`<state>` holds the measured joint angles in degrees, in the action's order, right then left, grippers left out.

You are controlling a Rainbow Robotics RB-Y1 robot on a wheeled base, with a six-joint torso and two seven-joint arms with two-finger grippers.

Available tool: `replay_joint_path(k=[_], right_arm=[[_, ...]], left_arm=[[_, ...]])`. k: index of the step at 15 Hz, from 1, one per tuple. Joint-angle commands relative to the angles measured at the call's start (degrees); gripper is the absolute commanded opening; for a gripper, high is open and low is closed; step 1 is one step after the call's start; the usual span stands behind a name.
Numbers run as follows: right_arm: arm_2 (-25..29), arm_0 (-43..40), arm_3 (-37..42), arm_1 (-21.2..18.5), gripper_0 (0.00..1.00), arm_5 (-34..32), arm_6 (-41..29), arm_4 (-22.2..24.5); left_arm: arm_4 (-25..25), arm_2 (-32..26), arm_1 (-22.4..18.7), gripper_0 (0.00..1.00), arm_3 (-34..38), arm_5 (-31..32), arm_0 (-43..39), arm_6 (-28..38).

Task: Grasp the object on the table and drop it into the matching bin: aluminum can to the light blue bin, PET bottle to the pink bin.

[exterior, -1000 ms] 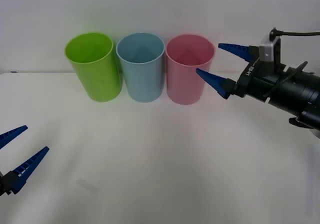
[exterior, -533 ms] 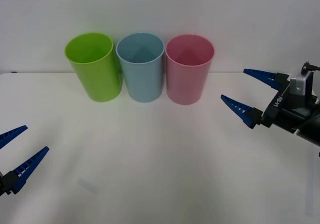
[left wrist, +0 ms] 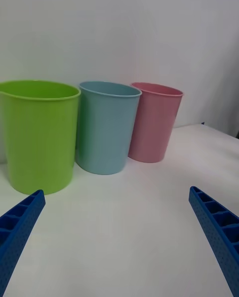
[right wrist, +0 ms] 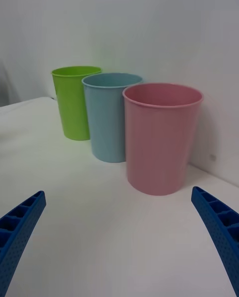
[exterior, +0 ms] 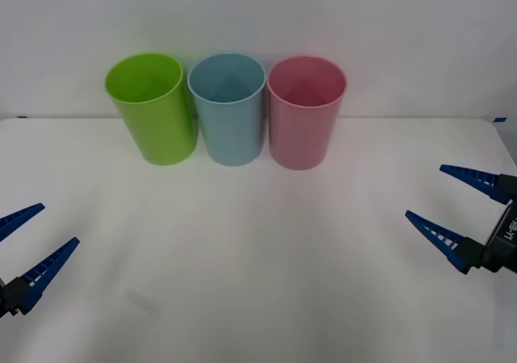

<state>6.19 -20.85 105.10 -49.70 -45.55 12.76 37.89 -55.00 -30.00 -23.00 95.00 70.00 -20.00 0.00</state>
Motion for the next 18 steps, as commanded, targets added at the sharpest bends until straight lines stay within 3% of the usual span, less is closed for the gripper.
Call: replay_joint_path(k=[1,8,18], right_arm=[[6.21,-3.93,-2.35,4.7,1.0,-6.75,0.33,3.77],[14.64,-5.78,-10.35,14.64,1.0,-19.58,0.42,10.54],[15.35,-7.27,-10.35,16.13,1.0,-20.81,1.56,10.45]], left_arm=[[0.0,0.0,0.0,1.0,0.0,0.0,0.0,0.0],[0.0,0.0,0.0,1.0,0.0,0.0,0.0,0.0],[0.0,0.0,0.0,1.0,0.0,0.0,0.0,0.0]])
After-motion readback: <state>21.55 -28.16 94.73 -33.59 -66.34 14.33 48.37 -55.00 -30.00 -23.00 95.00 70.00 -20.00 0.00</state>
